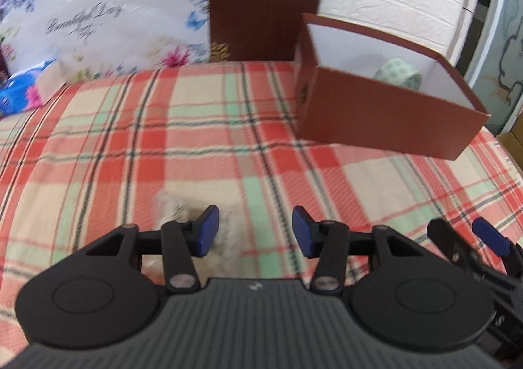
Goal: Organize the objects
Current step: 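Move the left gripper back toward the clear cotton swab bag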
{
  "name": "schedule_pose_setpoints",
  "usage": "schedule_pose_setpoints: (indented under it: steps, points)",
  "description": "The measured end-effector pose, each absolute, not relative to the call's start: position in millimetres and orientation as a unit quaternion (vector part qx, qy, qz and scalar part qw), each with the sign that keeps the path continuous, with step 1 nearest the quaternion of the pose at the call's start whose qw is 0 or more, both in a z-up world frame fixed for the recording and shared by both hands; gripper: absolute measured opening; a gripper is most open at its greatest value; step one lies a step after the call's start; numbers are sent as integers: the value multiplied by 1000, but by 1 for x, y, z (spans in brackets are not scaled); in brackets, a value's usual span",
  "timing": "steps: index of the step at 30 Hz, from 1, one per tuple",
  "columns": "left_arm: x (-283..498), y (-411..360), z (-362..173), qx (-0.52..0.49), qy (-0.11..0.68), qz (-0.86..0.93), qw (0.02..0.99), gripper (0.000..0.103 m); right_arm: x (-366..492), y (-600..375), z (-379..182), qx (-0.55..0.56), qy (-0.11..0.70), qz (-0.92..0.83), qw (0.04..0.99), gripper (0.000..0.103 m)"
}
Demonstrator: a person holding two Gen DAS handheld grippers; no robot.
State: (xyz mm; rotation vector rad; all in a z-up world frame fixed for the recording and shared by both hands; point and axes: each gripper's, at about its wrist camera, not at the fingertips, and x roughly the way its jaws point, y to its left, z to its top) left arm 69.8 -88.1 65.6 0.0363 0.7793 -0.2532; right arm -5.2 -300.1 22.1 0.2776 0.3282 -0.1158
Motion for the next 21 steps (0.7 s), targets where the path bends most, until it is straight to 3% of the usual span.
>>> schedule_pose_setpoints:
  steps: [9, 21]
  points:
    - [60, -21, 54, -2, 384, -72, 920, 51, 1, -233, 11, 115, 244, -7, 963, 97]
    - [61, 32, 42, -19, 385, -50, 921, 55, 1, -177, 15, 54, 269, 16, 961, 94]
